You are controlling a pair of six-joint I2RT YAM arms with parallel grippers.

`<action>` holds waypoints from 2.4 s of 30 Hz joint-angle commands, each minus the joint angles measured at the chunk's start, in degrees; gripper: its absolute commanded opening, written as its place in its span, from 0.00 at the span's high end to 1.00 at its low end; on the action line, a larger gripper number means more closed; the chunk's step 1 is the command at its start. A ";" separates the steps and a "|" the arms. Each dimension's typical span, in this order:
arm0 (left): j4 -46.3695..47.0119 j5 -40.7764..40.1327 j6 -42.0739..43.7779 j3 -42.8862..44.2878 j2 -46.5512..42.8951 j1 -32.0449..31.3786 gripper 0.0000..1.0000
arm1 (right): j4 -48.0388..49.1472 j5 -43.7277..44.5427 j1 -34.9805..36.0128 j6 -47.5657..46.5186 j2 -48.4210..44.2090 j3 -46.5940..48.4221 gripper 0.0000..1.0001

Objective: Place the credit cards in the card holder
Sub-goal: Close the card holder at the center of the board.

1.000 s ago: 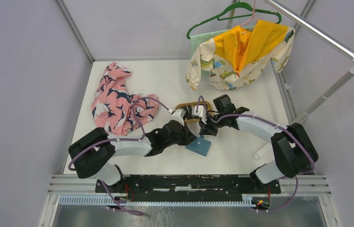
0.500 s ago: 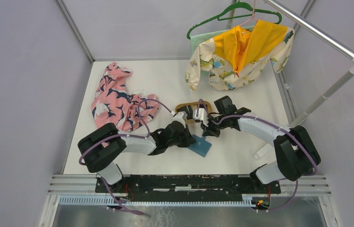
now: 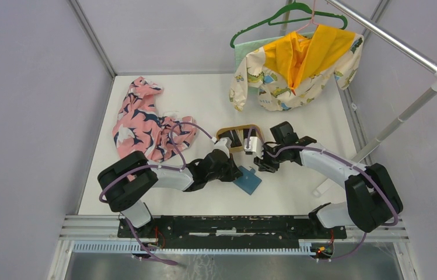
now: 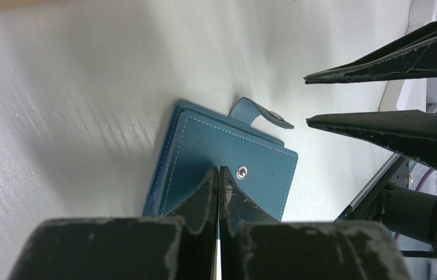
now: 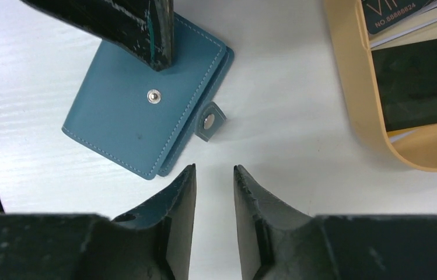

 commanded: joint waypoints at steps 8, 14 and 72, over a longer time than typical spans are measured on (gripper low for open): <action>2.02 1.10 0.43 0.02 -0.06 0.22 0.98 | -8.50 -6.36 -0.01 1.10 1.83 10.03 0.43; 2.90 1.27 0.00 -0.33 0.17 0.26 0.98 | -8.94 -4.32 2.57 3.96 6.21 12.51 0.43; 6.73 2.15 -2.91 -3.02 -3.51 0.15 0.95 | 6.14 -10.76 2.86 11.32 2.89 0.42 1.00</action>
